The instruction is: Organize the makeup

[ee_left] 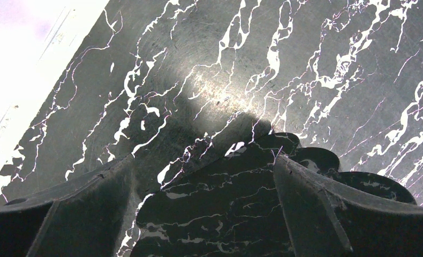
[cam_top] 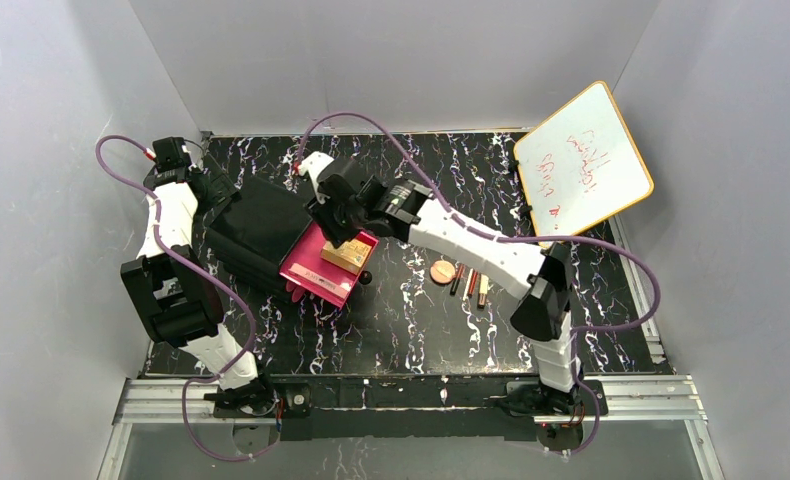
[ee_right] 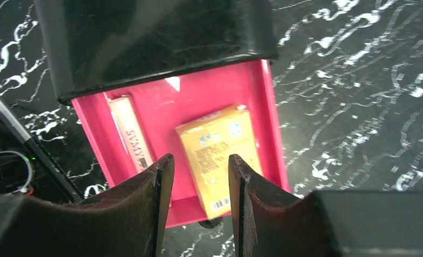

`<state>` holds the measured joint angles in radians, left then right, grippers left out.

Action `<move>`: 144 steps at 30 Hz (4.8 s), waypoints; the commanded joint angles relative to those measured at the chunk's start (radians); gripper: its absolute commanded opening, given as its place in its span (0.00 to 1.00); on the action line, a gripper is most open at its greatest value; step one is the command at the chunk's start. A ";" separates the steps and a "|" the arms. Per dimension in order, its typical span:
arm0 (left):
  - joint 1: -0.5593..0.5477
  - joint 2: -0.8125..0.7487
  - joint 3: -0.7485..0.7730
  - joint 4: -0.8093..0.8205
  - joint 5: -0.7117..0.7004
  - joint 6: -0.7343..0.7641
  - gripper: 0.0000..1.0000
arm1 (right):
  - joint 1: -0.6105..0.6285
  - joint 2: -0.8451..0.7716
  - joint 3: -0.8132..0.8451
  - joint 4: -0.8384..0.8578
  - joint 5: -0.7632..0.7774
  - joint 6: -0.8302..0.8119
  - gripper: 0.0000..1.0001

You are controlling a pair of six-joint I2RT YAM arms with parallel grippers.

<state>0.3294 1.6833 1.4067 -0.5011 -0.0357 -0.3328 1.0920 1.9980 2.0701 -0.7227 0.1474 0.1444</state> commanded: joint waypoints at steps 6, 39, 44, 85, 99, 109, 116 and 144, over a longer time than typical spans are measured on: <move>-0.021 -0.018 0.011 -0.077 0.036 0.032 0.98 | -0.028 -0.331 -0.352 -0.063 0.051 -0.037 0.63; -0.029 -0.004 0.007 -0.075 0.036 0.030 0.98 | -0.017 -0.211 -0.539 0.304 -0.080 -0.017 0.69; -0.031 -0.002 0.009 -0.076 0.036 0.030 0.98 | -0.016 -0.149 -0.417 0.281 -0.084 -0.046 0.69; -0.036 0.003 0.017 -0.087 0.049 0.041 0.98 | -0.017 -0.056 -0.074 0.155 -0.007 -0.143 0.71; -0.036 0.004 0.016 -0.085 0.049 0.041 0.98 | -0.019 0.010 -0.066 0.177 0.054 -0.181 0.71; -0.037 -0.003 0.006 -0.081 0.049 0.041 0.98 | -0.017 0.016 -0.096 0.184 0.053 -0.182 0.71; -0.036 -0.004 0.004 -0.079 0.049 0.039 0.98 | -0.002 0.038 -0.083 0.185 0.027 -0.163 0.71; -0.036 0.006 0.011 -0.080 0.056 0.038 0.98 | 0.070 0.072 0.059 0.081 0.077 -0.201 0.80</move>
<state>0.3115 1.6840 1.4147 -0.4976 -0.0139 -0.3248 1.1656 2.0899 2.0594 -0.6067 0.1886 -0.0097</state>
